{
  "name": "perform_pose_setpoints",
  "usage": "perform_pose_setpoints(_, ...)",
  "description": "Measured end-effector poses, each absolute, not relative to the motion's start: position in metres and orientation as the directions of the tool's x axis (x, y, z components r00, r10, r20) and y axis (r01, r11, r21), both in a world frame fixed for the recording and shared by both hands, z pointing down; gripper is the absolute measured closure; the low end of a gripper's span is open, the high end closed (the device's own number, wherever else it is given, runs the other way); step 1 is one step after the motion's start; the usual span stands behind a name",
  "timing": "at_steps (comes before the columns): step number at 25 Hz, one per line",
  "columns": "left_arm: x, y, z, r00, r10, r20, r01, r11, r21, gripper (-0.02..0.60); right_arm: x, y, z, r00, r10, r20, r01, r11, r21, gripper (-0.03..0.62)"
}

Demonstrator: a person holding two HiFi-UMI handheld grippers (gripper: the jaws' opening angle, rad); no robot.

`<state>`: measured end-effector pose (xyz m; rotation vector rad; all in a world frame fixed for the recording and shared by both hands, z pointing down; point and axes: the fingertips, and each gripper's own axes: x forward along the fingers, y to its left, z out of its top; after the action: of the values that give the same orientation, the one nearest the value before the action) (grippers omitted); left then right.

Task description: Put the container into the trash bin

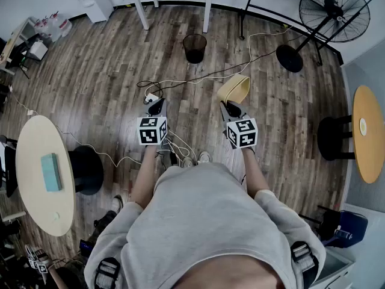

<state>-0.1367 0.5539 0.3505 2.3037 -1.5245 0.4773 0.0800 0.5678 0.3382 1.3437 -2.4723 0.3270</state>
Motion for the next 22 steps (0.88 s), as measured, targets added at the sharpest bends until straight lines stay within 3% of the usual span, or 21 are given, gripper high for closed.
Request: perform_pose_setpoints(22, -0.101, 0.546, 0.36, 0.352, -0.809, 0.472, -0.932, -0.351, 0.093, 0.571, 0.107, 0.557, 0.348, -0.535, -0.756, 0.377, -0.831, 0.551, -0.075, 0.562)
